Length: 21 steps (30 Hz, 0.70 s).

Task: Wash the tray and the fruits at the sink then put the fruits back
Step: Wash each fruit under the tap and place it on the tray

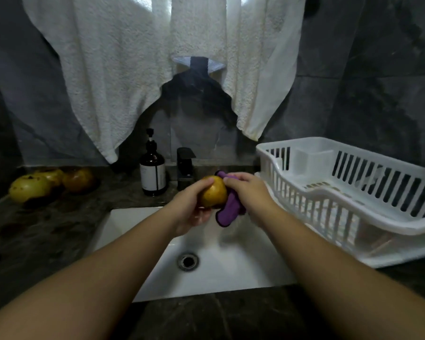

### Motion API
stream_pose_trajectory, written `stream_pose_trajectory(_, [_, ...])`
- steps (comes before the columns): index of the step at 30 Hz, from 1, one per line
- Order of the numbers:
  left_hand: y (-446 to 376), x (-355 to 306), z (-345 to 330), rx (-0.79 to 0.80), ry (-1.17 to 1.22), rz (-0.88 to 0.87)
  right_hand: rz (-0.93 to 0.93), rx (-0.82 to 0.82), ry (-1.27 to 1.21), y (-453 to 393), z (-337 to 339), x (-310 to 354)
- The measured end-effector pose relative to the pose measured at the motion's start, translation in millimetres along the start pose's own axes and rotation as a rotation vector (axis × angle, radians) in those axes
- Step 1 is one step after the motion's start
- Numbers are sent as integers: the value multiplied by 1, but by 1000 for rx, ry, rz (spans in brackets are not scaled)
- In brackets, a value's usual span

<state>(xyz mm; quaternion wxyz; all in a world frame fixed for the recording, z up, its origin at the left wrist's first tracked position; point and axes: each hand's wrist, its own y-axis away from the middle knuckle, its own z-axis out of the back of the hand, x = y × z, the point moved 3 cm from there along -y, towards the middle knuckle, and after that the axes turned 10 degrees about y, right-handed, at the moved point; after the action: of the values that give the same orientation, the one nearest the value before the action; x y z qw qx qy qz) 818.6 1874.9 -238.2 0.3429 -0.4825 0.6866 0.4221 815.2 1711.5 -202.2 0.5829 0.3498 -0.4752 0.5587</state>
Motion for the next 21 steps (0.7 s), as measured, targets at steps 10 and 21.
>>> stream_pose_trajectory(10, [-7, 18, 87, -179, 145, 124, 14, 202, 146, 3, -104, -24])
stream_pose_trajectory(21, [-27, 27, 98, -136, 151, 7, 307, 241, 296, -1, -133, -45])
